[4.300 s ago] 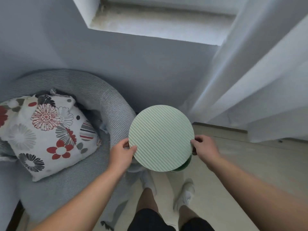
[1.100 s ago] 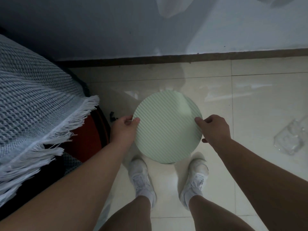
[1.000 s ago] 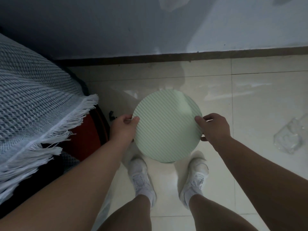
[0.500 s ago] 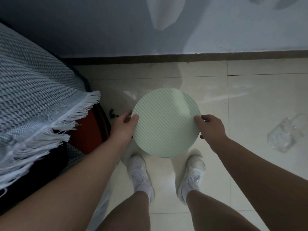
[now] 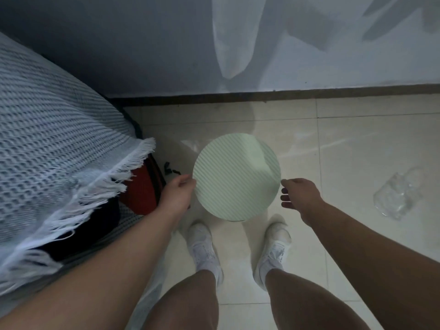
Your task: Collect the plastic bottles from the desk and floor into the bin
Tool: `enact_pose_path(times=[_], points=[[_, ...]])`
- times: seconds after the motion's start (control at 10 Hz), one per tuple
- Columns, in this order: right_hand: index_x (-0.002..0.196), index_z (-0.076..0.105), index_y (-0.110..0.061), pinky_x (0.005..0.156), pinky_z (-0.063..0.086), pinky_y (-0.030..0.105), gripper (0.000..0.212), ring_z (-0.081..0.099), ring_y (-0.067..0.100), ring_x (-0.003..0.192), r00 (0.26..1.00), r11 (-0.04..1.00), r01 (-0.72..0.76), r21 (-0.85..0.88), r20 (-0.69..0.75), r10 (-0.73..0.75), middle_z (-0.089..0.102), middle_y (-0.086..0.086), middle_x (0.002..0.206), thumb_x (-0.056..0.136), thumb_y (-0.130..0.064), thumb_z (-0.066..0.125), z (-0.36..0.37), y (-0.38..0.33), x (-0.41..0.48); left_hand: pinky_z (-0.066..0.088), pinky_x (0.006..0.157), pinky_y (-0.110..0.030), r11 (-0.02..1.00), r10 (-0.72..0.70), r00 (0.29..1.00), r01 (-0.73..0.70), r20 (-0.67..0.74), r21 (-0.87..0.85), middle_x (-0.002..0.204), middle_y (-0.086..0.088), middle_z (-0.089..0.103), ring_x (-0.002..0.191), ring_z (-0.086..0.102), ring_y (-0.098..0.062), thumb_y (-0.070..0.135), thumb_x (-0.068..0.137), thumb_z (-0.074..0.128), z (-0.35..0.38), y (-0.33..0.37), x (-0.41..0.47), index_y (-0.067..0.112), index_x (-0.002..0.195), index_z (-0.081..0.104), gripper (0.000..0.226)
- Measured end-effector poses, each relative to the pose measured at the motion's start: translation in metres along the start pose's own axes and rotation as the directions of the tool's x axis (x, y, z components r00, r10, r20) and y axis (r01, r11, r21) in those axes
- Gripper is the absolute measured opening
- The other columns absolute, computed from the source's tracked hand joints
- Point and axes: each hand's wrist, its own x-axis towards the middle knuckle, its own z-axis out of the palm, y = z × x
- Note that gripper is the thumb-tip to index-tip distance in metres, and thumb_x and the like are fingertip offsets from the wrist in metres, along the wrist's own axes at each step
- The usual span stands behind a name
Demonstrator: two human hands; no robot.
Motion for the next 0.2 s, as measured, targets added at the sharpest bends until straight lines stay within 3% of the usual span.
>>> enact_pose_path(times=[0.2], points=[[0.089, 0.068, -0.007, 0.066, 0.053, 0.039, 0.01, 0.064, 0.029, 0.069, 0.995, 0.999, 0.021, -0.038, 0.095, -0.018, 0.07, 0.016, 0.084, 0.094, -0.013, 0.062, -0.03, -0.034, -0.098, 0.055, 0.076, -0.037, 0.993, -0.111, 0.993, 0.112, 0.026, -0.04, 0.102, -0.007, 0.072, 0.089, 0.067, -0.022, 0.026, 0.102, 0.058, -0.029, 0.031, -0.091, 0.013, 0.118, 0.071, 0.024]])
